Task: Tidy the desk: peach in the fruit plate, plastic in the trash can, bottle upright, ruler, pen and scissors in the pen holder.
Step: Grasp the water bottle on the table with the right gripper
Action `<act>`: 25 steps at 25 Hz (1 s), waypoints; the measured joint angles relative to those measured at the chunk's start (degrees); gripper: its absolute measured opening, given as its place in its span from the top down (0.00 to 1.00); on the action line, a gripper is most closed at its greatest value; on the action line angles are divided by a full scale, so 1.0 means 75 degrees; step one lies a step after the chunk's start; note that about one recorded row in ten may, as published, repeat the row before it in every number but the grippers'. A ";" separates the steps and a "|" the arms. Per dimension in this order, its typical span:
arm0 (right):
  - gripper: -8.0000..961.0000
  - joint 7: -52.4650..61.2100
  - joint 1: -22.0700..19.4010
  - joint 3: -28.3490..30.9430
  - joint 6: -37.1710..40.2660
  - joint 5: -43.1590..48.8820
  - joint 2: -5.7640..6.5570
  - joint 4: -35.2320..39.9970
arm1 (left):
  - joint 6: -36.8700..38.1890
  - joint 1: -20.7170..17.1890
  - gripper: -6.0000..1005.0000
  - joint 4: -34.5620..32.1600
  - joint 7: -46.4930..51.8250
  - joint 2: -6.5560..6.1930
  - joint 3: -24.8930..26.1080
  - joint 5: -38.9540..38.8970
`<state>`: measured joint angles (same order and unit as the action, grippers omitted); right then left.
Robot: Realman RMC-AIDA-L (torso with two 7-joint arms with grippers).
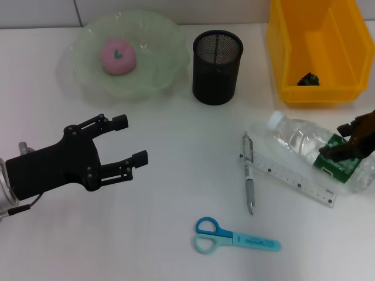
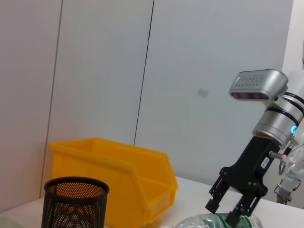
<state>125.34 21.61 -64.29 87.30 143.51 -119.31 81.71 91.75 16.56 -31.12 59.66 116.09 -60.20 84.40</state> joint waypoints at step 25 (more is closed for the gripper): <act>0.35 0.1762 0.0844 -0.0310 0.1094 0.1155 0.0006 0.0282 | 0.0036 0.0124 0.14 -0.0011 0.0047 0.0023 -0.0001 0.0032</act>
<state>138.55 27.94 -66.62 95.50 152.17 -119.26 83.82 92.02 17.49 -31.20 60.01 116.26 -60.20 84.64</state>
